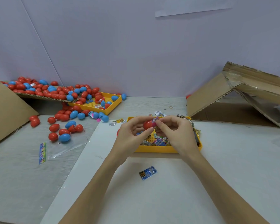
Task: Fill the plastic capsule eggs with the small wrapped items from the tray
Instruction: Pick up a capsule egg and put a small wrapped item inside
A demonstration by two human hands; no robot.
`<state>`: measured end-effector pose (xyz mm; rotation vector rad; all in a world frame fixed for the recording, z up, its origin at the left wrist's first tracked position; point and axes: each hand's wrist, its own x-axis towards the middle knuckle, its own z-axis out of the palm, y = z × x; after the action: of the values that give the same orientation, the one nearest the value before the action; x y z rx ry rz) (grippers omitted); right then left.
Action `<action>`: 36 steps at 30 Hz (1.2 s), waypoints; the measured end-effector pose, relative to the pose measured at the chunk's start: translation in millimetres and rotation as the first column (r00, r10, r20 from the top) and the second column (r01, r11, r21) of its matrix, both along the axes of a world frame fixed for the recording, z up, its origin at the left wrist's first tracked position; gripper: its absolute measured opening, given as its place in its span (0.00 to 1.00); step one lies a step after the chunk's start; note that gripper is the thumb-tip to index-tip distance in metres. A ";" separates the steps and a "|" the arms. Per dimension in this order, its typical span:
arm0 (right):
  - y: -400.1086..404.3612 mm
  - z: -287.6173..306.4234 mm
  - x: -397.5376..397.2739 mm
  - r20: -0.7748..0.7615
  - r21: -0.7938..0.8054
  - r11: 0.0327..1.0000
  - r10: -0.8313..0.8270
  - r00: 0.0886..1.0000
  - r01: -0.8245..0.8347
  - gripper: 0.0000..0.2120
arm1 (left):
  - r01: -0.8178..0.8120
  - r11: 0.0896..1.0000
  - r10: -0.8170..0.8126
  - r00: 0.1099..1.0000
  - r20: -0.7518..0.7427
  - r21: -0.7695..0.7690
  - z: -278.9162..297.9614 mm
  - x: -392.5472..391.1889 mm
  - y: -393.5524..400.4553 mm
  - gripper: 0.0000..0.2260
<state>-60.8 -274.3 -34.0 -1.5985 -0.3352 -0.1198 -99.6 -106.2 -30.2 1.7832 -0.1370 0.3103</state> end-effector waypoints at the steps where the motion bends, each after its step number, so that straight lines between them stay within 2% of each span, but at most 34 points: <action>1: -0.2 -0.5 0.1 -0.007 0.008 1.000 -0.008 1.000 0.008 0.06 | -0.005 1.000 0.005 1.000 0.000 -0.016 0.4 -0.3 -0.1 0.15; 4: 0.1 -1.9 0.4 -0.071 0.058 0.998 -0.029 0.997 0.033 0.05 | -0.032 0.998 0.033 0.999 0.015 -0.058 1.3 -0.2 0.2 0.13; 9: -0.1 -0.1 1.7 -0.193 0.108 0.993 -0.018 0.981 0.039 0.07 | -0.052 0.999 0.053 0.998 0.038 -0.012 1.9 0.3 1.7 0.16; 16: 0.2 -1.9 1.0 -0.121 -0.004 0.999 -0.047 0.992 0.047 0.08 | -0.078 0.997 0.079 0.996 0.052 -0.017 2.7 0.4 0.9 0.16; 23: 0.9 -0.4 -1.1 -0.102 -0.015 1.000 -0.019 0.995 0.018 0.07 | -0.097 0.993 0.089 0.989 0.119 0.063 2.6 0.3 1.4 0.17; 32: 2.3 3.5 -6.3 -0.179 0.102 0.994 0.045 0.983 -0.027 0.06 | -0.144 0.959 0.079 0.963 0.256 0.246 0.9 0.1 0.5 0.18; 36: 3.6 4.9 -7.2 -0.235 0.201 0.979 0.064 0.970 -0.016 0.08 | -0.129 0.968 0.074 0.967 0.243 0.217 1.1 -0.4 0.0 0.18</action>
<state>-68.0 -270.7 -29.1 -1.3898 -0.1610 0.0707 -100.0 -106.2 -29.1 1.9844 -0.2571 0.5994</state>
